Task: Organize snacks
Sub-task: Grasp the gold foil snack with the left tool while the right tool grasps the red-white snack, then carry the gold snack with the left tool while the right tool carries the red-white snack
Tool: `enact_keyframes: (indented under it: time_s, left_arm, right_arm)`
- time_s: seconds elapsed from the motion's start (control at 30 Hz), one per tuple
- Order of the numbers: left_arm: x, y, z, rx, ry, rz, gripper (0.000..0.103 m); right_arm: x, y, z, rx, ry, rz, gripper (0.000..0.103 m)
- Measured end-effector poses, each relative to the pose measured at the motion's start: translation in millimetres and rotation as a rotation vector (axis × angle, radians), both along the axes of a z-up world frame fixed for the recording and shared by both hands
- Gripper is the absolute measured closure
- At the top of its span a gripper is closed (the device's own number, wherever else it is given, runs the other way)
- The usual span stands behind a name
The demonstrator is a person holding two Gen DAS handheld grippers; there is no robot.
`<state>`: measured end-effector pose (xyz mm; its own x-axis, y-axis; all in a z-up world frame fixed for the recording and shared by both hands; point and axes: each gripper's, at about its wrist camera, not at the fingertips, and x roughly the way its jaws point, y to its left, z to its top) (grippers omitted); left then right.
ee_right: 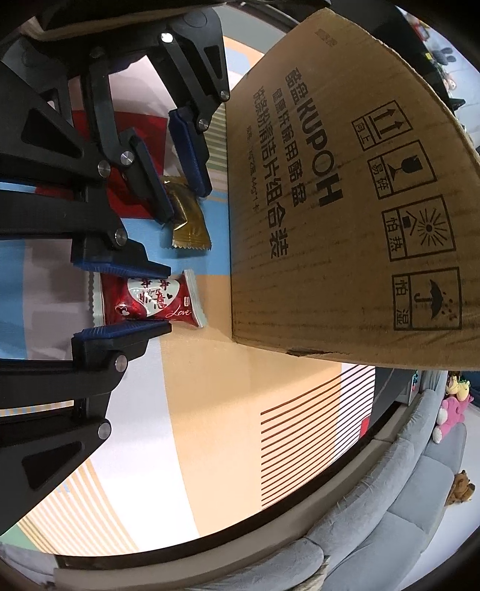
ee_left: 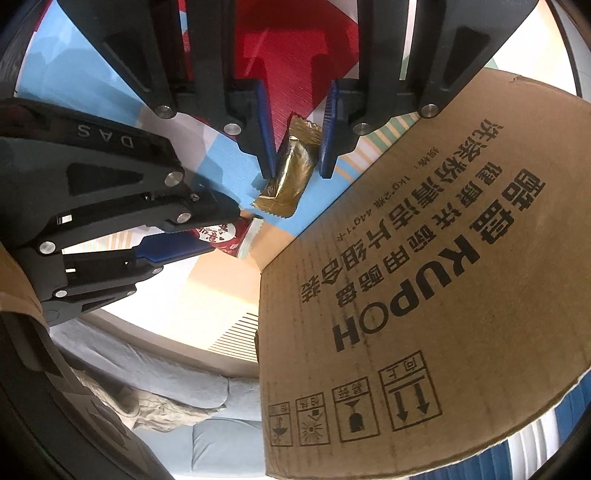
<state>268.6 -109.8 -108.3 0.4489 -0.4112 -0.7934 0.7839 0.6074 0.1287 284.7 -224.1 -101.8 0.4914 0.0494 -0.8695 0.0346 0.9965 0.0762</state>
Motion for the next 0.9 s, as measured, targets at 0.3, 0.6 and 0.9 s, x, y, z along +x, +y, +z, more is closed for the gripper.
enact_keyframes:
  time_s: [0.3, 0.6, 0.9]
  left_arm:
    - [-1, -1, 2, -0.004, 0.018, 0.036, 0.081]
    - [-2, 2, 4, -0.017, 0.008, 0.069, 0.081]
    - [-10, 14, 21, -0.066, -0.01, 0.111, 0.082]
  right_arm:
    - [-3, 5, 4, -0.014, -0.025, 0.002, 0.08]
    - [-13, 9, 7, -0.022, -0.043, 0.005, 0.08]
    - [-24, 9, 20, -0.014, -0.08, -0.004, 0.08]
